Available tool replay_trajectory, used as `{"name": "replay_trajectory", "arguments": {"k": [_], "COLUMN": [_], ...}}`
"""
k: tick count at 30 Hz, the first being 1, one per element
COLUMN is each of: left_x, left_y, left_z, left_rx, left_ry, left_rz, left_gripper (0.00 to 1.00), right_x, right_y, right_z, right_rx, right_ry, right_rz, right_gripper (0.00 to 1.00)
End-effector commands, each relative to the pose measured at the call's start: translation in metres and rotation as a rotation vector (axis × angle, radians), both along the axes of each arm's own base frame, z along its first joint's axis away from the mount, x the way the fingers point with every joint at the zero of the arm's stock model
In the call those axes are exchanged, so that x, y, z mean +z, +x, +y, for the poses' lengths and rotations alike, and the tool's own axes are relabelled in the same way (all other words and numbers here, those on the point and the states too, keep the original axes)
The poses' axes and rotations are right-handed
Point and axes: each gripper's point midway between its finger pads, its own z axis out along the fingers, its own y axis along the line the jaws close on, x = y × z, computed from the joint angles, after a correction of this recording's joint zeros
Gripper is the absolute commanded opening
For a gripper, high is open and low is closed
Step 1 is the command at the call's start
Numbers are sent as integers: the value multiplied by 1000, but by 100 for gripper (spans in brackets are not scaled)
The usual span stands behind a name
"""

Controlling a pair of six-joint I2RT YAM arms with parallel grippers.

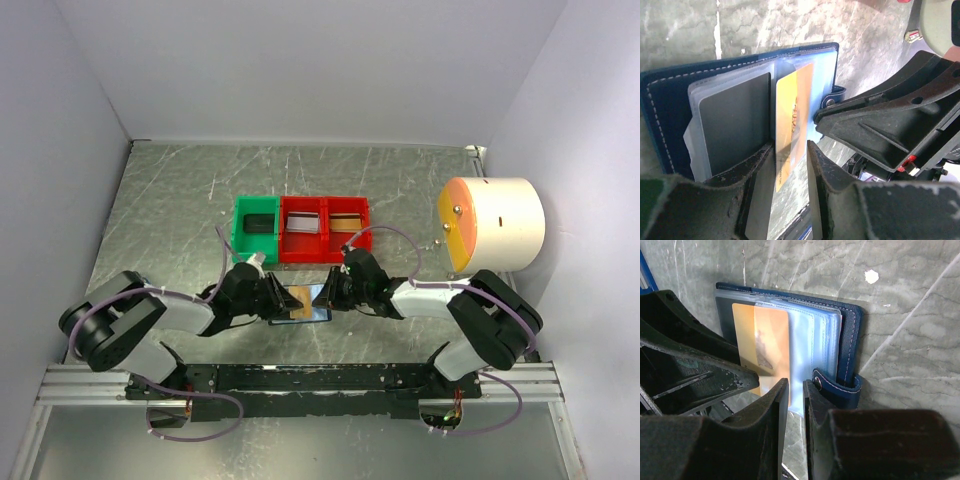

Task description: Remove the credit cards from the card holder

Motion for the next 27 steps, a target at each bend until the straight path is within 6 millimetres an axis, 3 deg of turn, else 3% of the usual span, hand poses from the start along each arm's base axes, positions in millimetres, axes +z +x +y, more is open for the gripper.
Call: {"name": "replay_trajectory", "arguments": {"k": [1,5,13,16,27], "left_x": [12,11,7,13,43], "left_y": [12,14,12,13,18], "left_z": [-11,-11,8,19,49], "left_rx": [-1,4,30,38,66], "left_ry": [-55,-57,54,118,277], "left_rz": [-37,-32,-29,-56,-147], "left_gripper": [41,37,9,7,7], "right_x": [-48,-48,-41,-32,49], "right_y": [-27,-25,-17,-9,27], "right_z": [-41,-39,-38,-37,-6], "right_rx": [-12,-9,-10,-13,30], "right_ry": [-208,-205,-229,-235,-122], "right_rz": [117,115,90,58,-143], "right_gripper": [20,20,20,21,24]}}
